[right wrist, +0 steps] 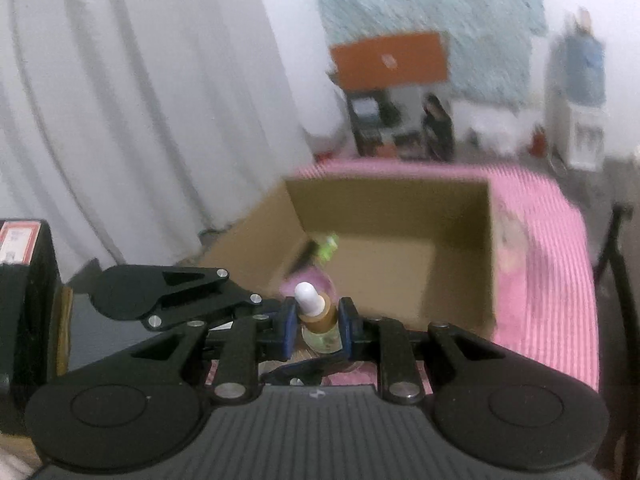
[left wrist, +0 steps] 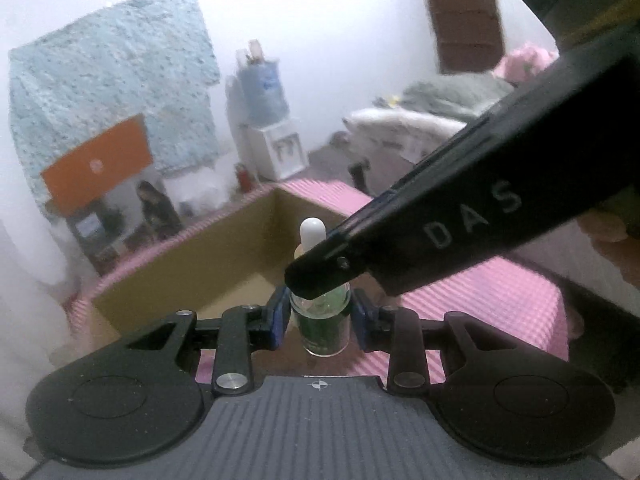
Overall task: Organize rigid objects
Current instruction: 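Carry the dropper bottle into the box and open the right gripper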
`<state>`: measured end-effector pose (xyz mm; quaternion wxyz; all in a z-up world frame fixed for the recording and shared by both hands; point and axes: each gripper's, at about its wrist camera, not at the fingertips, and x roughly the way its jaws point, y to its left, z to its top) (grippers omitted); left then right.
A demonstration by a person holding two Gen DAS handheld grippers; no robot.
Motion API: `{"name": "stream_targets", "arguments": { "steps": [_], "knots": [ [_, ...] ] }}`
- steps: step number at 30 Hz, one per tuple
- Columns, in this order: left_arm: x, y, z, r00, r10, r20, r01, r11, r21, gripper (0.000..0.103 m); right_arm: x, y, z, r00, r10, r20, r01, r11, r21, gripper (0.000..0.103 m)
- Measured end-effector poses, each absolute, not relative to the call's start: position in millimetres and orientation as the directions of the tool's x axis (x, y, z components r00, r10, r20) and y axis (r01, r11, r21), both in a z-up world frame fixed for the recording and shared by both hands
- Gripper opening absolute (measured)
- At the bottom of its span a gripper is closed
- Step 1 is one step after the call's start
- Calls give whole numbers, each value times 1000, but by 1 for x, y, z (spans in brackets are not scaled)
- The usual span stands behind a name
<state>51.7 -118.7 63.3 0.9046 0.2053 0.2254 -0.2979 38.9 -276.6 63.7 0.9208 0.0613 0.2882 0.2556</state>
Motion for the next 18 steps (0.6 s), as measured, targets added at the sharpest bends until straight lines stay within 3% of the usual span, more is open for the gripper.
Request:
{"name": "stream_targets", "arguments": {
  "steps": [5, 8, 18],
  "knots": [
    [89, -103, 91, 737, -403, -543, 600, 760, 250, 31, 73, -261, 102, 673, 575, -465, -524, 815, 249, 24],
    [129, -100, 89, 708, -376, -597, 598, 770, 223, 31, 119, -252, 110, 628, 605, -489, -541, 791, 285, 24],
    [257, -92, 32, 551, -271, -789, 584, 801, 133, 31, 264, -228, 56, 467, 608, -642, -463, 787, 409, 24]
  ]
}}
